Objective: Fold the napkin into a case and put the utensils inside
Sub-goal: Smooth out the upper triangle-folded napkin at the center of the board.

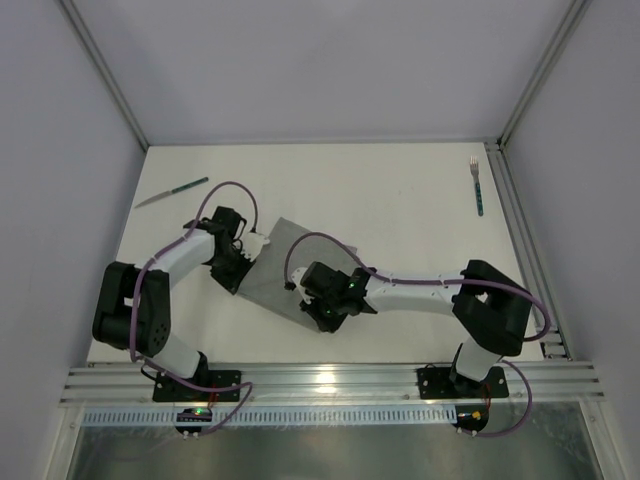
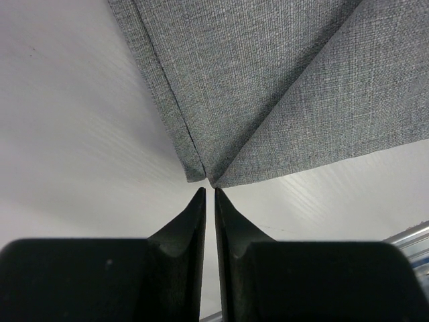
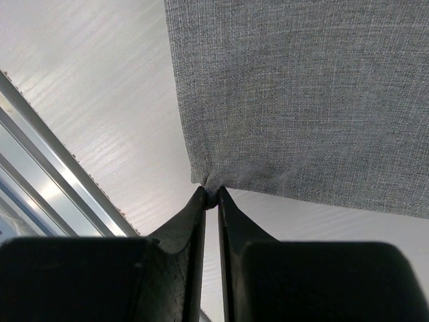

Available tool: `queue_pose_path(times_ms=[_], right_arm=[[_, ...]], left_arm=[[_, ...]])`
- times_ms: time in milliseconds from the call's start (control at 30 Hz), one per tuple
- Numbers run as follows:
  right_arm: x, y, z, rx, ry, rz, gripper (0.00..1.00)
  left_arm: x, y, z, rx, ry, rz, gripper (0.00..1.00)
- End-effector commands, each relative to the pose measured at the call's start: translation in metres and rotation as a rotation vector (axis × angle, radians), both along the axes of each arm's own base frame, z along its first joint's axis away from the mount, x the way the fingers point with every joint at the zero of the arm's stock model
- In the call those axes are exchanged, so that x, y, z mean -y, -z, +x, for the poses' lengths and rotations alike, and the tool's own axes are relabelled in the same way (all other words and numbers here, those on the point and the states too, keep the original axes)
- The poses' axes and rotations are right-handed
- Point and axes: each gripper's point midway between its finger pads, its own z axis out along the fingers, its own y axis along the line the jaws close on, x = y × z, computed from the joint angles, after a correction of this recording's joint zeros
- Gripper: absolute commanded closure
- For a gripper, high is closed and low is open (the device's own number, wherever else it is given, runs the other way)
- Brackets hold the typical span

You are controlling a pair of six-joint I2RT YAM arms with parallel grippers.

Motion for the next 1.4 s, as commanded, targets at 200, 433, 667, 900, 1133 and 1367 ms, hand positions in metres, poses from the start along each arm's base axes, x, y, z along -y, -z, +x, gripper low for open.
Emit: queue_pose_path(times_ms=[200, 433, 667, 900, 1133, 1367], right_arm=[[-0.022, -0.043, 0.020, 0.065, 0.040, 0.091, 0.52], [0.032, -0.076, 0.099, -0.009, 0.379, 0.200, 0.48], [0.095, -0.063, 0.179, -0.056, 0.661, 0.253, 0.49], [0.097, -0.063, 0.246, -0.056, 0.728, 0.345, 0.49], [0.090, -0.026, 0.255, -0.115, 0.711, 0.316, 0.50], [0.084, -0.012, 0.255, -0.142, 0.708, 0.334, 0.63]], left_arm=[[0.002, -0.016, 0.007, 0.050, -0.005, -0.020, 0.87], [0.005, -0.025, 0.011, 0.059, -0.016, -0.032, 0.72], [0.010, -0.025, 0.016, 0.066, -0.035, -0.052, 0.64], [0.022, -0.026, 0.023, 0.056, -0.019, -0.109, 0.61], [0.060, -0.040, 0.036, 0.085, 0.094, -0.169, 0.57], [0.074, -0.015, 0.031, -0.005, 0.135, -0.188, 0.58]])
